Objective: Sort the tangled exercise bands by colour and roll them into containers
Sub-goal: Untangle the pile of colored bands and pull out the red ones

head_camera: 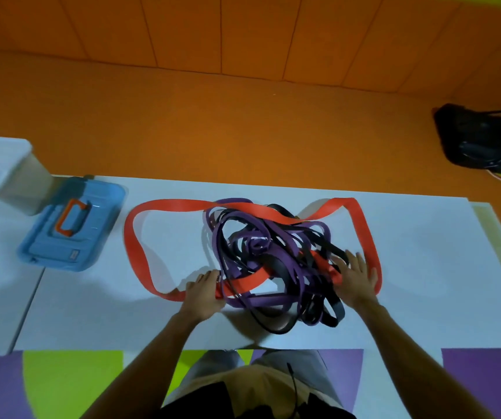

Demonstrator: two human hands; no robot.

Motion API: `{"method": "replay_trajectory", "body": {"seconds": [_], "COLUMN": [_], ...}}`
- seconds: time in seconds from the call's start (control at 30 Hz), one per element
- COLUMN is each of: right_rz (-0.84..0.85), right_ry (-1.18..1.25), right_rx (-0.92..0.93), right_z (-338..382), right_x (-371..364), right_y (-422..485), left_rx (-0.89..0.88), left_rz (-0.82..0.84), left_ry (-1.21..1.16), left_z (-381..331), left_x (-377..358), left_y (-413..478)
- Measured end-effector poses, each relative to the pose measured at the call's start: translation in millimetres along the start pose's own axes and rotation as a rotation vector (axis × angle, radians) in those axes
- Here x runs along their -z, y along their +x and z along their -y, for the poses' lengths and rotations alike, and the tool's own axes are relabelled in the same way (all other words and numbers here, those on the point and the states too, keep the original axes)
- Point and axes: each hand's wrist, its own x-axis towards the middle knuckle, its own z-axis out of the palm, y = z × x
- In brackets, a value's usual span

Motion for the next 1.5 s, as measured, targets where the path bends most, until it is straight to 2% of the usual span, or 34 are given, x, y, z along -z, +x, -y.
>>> {"method": "replay_trajectory", "body": {"seconds": [0.13,0.17,0.27,0.33,0.4,0.47,0.57,0.77,0.97,1.03,1.2,1.3,1.37,1.43,1.5], "right_rz": [-0.221,-0.219,-0.056,-0.065,-0.136,-0.137,0.112,0.352,0.592,0.534,0.161,-0.106,-0.266,-0.37,-0.343], "right_ry": [0.499,0.61,0.776,0.656,0.427,0.279,0.197,0.244,0.323,0.331,0.387,0.447,0.613,0.735,0.803], "right_rx": [-0.051,-0.062,-0.023,-0.009,-0.077,-0.11,-0.077,0.095,0.193,0.19,0.073,-0.012,-0.062,-0.14,-0.178], "right_z": [7.4,7.4,6.2,5.3,11.5,19.2,19.8,-4.3,-28.6,-25.6,-26.3,-24.0,-21.8,-22.1,-22.9], "right_x": [-39.3,-48.5,-66.2,-73.1,-67.9,-58.2,-45.1,-19.3,34.1,47.1,19.7,-2.3,-13.3,-31.2,-53.8], "right_y": [-24.2,-33.4,-52.3,-52.0,-44.9,-32.0,-1.7,20.4,22.8,21.1,17.2,-5.9,-28.4,-50.4,-65.6], "left_rx": [0.041,0.04,0.034,0.031,0.034,0.034,0.069,0.135,0.223,0.231,0.212,0.29,0.335,0.252,0.052], "left_rz": [-0.006,0.009,0.165,0.229,0.238,0.256,0.254,0.245,0.39,0.391,0.315,0.156,0.021,-0.13,-0.211], "left_ry": [-0.159,-0.169,-0.324,-0.388,-0.449,-0.521,-0.58,-0.703,-0.677,-0.66,-0.449,-0.204,-0.047,0.037,0.116], "left_z": [-21.5,-22.4,-21.5,-23.7,-31.1,-39.3,-42.6,-50.1,-42.3,-30.6,-13.5,-15.6,-28.3,-48.8,-67.3], "left_x": [-9.8,-9.2,-4.1,-1.4,6.9,21.3,44.1,73.8,107.8,109.4,88.0,74.0,62.5,51.0,39.6], "left_y": [2.3,2.8,2.5,0.6,-1.0,-4.2,-11.6,-27.4,-35.9,-31.8,-10.4,-3.9,-4.3,-6.5,-3.2]}}
